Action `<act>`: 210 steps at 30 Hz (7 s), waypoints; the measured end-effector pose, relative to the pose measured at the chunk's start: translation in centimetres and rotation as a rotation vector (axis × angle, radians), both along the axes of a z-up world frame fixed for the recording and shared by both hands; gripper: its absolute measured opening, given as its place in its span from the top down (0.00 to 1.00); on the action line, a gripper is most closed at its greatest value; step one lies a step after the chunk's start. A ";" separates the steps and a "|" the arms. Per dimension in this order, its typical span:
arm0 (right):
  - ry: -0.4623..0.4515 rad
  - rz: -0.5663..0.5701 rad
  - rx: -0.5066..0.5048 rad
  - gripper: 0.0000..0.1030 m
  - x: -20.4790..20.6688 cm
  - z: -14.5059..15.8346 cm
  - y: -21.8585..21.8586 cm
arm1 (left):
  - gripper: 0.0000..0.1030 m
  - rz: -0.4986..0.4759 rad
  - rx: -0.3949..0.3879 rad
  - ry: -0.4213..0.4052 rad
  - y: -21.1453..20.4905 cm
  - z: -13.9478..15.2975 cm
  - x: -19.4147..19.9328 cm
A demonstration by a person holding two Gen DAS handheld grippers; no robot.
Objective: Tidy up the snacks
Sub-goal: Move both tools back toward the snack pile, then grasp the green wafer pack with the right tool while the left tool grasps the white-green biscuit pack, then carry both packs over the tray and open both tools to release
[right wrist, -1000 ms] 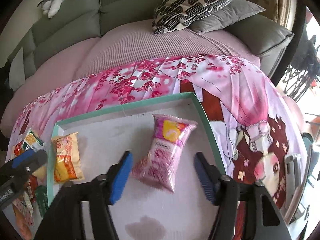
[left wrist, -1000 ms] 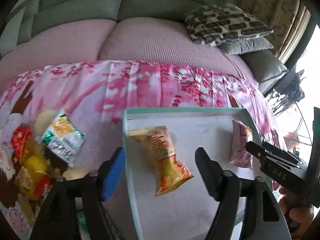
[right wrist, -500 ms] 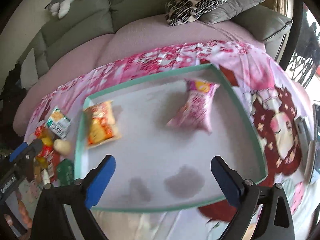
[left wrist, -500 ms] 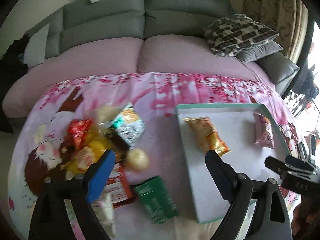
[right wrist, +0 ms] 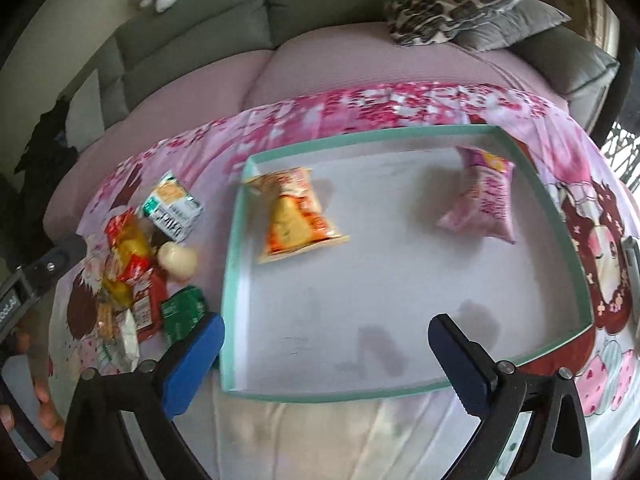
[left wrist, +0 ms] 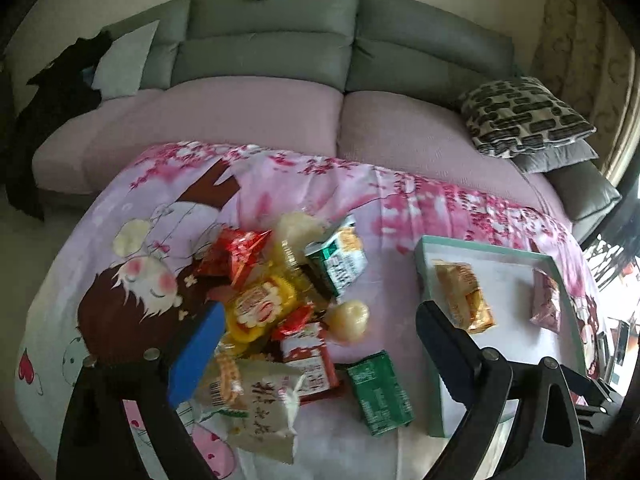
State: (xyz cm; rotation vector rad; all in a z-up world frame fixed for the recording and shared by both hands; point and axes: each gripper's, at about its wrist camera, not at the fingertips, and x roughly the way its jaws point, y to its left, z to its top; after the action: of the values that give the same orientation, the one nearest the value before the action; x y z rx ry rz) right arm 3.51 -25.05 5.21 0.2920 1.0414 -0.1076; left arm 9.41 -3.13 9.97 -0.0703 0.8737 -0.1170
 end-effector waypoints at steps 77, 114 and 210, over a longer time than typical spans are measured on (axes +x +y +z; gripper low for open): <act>0.067 0.374 -0.129 0.41 3.0 -5.7 14.4 | 0.20 -0.045 -0.051 0.238 5.9 -8.5 -1.2; 0.072 0.372 -0.123 0.58 2.6 -6.2 14.0 | 0.38 -0.070 -0.056 0.280 5.2 -10.0 -1.1; 0.030 -0.300 -0.071 0.59 -3.2 -2.1 -14.7 | 0.46 -0.569 0.105 0.145 -20.9 -4.8 -1.2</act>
State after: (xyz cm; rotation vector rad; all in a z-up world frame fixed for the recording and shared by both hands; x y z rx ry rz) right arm 0.35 -39.77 3.07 0.3814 1.0155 -0.4190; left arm 8.24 -23.99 5.21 0.2738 1.0250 -0.6032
